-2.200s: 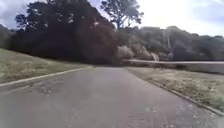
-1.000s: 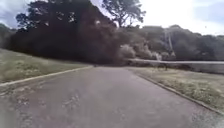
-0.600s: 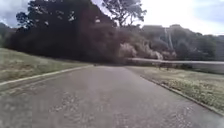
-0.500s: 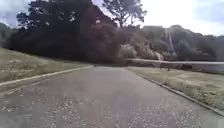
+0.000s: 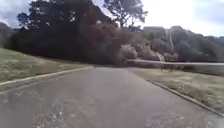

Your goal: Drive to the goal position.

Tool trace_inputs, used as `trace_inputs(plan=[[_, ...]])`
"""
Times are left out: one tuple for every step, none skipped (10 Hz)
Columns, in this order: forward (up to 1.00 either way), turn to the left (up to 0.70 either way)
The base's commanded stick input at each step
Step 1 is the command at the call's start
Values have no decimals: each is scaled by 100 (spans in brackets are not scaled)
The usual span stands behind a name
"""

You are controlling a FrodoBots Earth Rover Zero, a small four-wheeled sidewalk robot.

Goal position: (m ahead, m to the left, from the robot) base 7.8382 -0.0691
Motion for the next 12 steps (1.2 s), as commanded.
trace_inputs(plan=[[85,0],[85,0],[85,0],[85,0],[85,0],[85,0],[85,0],[85,0],[85,0],[85,0],[85,0],[85,0]])
